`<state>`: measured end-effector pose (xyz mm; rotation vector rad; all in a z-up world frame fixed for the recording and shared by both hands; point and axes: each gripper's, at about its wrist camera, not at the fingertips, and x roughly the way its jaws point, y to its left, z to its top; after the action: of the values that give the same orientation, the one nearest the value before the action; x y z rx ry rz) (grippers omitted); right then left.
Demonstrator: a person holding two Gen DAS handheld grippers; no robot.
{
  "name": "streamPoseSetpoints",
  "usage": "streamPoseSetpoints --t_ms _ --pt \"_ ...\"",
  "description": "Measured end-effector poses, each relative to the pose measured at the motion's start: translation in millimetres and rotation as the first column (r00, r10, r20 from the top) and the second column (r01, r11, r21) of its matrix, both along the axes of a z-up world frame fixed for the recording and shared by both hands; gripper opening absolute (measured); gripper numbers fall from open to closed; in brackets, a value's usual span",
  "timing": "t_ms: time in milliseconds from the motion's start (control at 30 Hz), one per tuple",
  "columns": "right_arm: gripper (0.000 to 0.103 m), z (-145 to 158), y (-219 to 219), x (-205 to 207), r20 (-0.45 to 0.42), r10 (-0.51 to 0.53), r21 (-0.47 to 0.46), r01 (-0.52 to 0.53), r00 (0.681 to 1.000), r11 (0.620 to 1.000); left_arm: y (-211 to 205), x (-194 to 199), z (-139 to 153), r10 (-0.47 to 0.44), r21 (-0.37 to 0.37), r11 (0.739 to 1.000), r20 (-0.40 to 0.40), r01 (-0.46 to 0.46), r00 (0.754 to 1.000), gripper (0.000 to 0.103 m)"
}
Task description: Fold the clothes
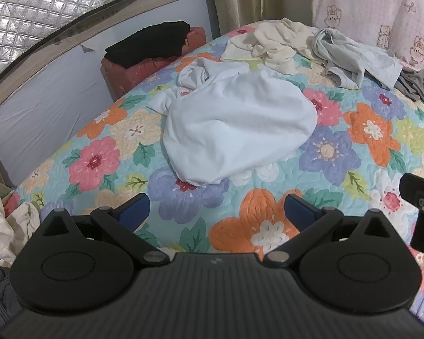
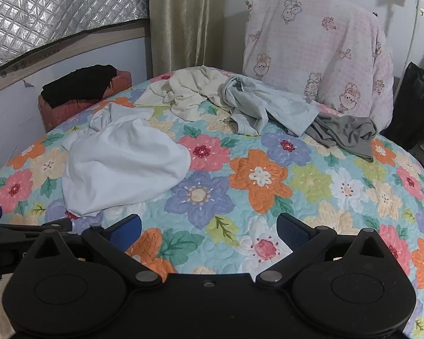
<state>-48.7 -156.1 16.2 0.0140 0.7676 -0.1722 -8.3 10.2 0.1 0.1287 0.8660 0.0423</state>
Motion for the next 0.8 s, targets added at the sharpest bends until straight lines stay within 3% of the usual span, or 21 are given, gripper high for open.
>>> streamPoseSetpoints --t_ms 267,333,400,467,533,600,700,800 --pt "0.103 -9 -4 -3 0.050 0.067 0.014 -0.068 0.997 0.998 8 11 -18 0.037 0.006 0.999 0.030 -0.037 0.999 0.103" --pt "0.103 -13 -11 7 0.096 0.082 0.124 -0.094 0.992 0.988 13 17 -27 0.073 0.025 0.997 0.065 -0.075 0.995 0.103" --pt "0.103 -13 -16 26 0.119 0.074 0.291 -0.106 0.990 0.951 18 28 -35 0.083 0.060 0.994 0.078 -0.088 0.994 0.103" --pt "0.103 -21 -14 43 0.145 0.125 0.359 -0.169 0.982 0.918 25 43 -38 0.090 0.059 0.994 0.074 -0.094 0.993 0.103" --pt "0.103 -29 -12 59 0.174 0.174 0.420 -0.233 0.969 0.877 37 58 -36 0.098 -0.008 0.995 0.113 -0.098 0.989 0.103" --pt "0.103 -44 -7 80 0.142 0.190 0.392 -0.231 0.972 0.891 54 78 -33 0.115 -0.118 0.988 0.161 -0.096 0.980 0.103" --pt "0.103 -62 -12 103 0.143 0.193 0.375 -0.234 0.971 0.897 76 126 -36 0.172 -0.245 0.959 0.113 -0.141 0.978 0.103" --pt "0.103 -78 -23 124 0.146 0.182 0.411 -0.227 0.972 0.883 90 173 -48 0.199 -0.282 0.943 0.055 -0.176 0.978 0.101"
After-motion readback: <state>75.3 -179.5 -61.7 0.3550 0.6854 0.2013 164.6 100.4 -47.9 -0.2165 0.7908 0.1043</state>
